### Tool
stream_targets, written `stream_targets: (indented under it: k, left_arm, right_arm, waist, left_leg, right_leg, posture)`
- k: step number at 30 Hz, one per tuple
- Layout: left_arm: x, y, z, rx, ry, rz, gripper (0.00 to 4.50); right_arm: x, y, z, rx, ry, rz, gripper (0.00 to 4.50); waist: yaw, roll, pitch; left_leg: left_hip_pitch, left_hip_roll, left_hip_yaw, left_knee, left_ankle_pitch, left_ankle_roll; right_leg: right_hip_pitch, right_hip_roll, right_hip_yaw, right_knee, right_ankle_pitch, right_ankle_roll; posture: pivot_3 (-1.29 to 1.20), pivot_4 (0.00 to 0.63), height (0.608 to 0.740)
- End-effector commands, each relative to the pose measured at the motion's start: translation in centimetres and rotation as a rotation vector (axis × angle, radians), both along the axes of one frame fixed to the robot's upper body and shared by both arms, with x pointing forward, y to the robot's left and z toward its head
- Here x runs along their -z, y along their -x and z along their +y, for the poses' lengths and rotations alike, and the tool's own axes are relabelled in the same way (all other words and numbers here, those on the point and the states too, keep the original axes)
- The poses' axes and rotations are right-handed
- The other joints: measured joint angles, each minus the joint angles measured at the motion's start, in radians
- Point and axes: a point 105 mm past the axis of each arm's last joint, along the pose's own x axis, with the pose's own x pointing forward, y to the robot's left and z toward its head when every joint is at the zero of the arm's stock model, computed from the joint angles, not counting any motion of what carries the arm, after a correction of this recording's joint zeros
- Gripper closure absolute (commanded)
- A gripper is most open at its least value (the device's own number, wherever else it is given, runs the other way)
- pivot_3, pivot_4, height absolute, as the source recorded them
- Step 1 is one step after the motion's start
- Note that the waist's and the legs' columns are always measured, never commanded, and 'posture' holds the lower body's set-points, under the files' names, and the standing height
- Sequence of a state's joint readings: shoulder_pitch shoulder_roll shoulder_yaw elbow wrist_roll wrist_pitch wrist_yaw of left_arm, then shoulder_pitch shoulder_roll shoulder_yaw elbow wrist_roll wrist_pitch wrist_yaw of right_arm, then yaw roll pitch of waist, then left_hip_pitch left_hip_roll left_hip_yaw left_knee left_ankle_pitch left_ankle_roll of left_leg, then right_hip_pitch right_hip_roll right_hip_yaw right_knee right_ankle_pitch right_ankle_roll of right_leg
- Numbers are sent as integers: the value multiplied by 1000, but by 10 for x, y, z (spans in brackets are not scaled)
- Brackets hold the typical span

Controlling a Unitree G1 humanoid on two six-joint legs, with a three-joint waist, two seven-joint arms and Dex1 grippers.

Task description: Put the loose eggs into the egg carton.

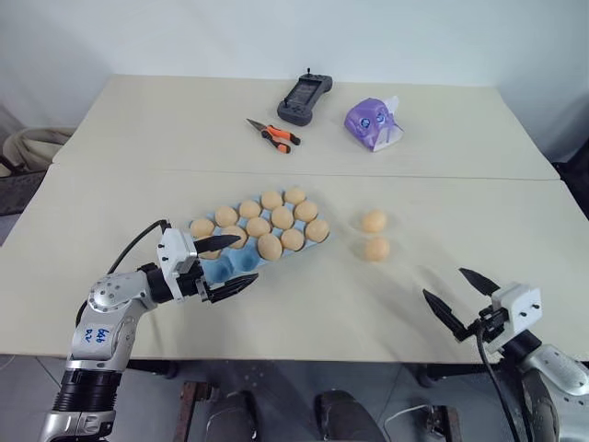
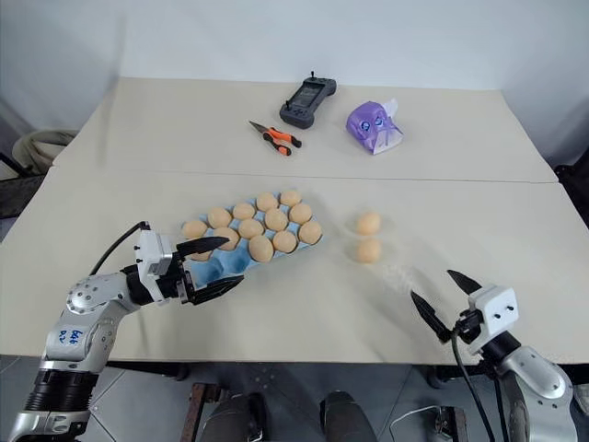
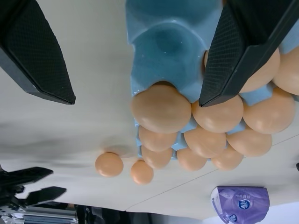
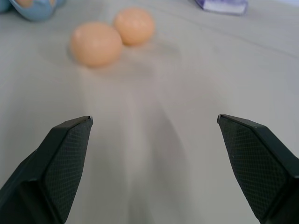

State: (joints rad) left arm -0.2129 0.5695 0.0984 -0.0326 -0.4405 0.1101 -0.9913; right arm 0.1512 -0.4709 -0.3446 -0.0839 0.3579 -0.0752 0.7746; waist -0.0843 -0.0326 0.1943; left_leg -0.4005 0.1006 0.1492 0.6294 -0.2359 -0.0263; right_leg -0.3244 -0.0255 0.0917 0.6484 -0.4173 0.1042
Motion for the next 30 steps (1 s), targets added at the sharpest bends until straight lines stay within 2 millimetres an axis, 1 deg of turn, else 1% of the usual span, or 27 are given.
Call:
stream_targets:
  k: [1, 2, 6, 9, 14, 16, 19, 23, 24, 25, 28, 29, 30]
  left_arm:
    - [-10, 4, 0, 3, -11, -59, 0]
    - [-10, 5, 0, -3, -10, -62, 0]
    - [-9, 9, 3, -27, -13, -65, 0]
    - [-8, 15, 5, -45, -13, -62, 0]
    - [-7, 21, 7, -81, -7, -63, 0]
    - [-7, 23, 7, -92, -6, -64, 0]
    - [-7, 24, 9, -110, -4, -67, 0]
    - [-6, 25, 11, -126, -4, -69, 0]
    - [-6, 26, 11, -130, -4, -69, 0]
    - [-6, 26, 12, -138, -3, -68, 0]
    - [-6, 26, 20, -189, 8, -72, 0]
    - [-5, 26, 27, -224, 6, -73, 0]
    - [-4, 26, 38, -285, 26, -71, 0]
  right_arm:
    - [-20, -15, 15, -64, -25, -38, 16]
    - [-21, -21, 20, -88, -37, -26, 16]
    - [-16, -42, 34, -149, -31, 70, 16]
    - [-14, -57, 47, -209, -29, 104, 16]
    - [-1, -75, 65, -253, 10, 159, 16]
    - [0, -80, 71, -262, 7, 164, 16]
    - [-2, -82, 76, -277, -4, 142, 611]
    - [-8, -77, 83, -325, -18, 98, 2031]
    - [-10, -75, 85, -338, -16, 89, 2239]
    - [-11, -73, 88, -352, -16, 84, 2369]
    - [-20, -66, 101, -424, -8, 70, 2453]
    - [-25, -63, 111, -469, -1, 63, 2453]
    - [-34, -60, 126, -523, -5, 52, 2453]
  waist:
    - [0, 0, 0]
    - [1, 0, 0]
    - [3, 0, 0]
    - [3, 1, 0]
    - [2, 1, 0]
    - [3, 1, 1]
    - [3, 1, 1]
    - [2, 1, 1]
    - [2, 1, 1]
    - [2, 1, 1]
    - [1, 1, 1]
    - [-1, 1, 1]
    - [-5, 1, 1]
  left_leg:
    - [0, 0, 0, 0, 0, 0]
    - [0, 0, 0, 0, 0, 0]
    - [-1, 0, 0, 0, 0, 1]
    - [-1, 1, 0, 0, 0, 1]
    - [-2, 1, 0, 0, 0, 1]
    - [-2, 0, 0, 1, 0, 1]
    - [-2, 0, 0, 1, 0, 1]
    - [-2, 1, 0, 0, 0, 1]
    - [-2, 1, 0, 0, 0, 1]
    - [-2, 1, 0, 0, 0, 1]
    - [-2, 1, 0, 0, 0, 1]
    - [-2, 1, 0, 0, 0, 1]
    - [-2, 2, 0, 0, 0, 1]
  right_leg:
    - [0, 0, 0, 0, 0, 0]
    - [0, 0, 0, 0, 0, 0]
    - [-1, -1, 0, 0, 0, 0]
    - [-1, -1, 0, -1, 0, 0]
    - [-1, -1, 0, -2, 0, 0]
    - [-1, -1, 0, -2, 0, 0]
    - [-1, -1, 0, -2, 0, 0]
    - [-1, -1, -1, -2, 0, 0]
    - [-1, -1, -1, -2, 0, 0]
    - [-1, -1, -1, -2, 0, 0]
    - [-1, -1, 0, -2, 0, 0]
    - [-1, -1, 0, -2, 0, 0]
    - [-1, -1, 0, -2, 0, 0]
  posture:
    - [0, 150, 740]
    - [0, 150, 740]
    - [0, 150, 740]
    - [0, 150, 740]
    - [0, 150, 740]
    - [0, 150, 740]
    - [0, 150, 740]
    - [0, 150, 740]
    - [0, 150, 740]
    - [0, 150, 740]
    - [0, 150, 740]
    - [0, 150, 740]
    - [0, 150, 740]
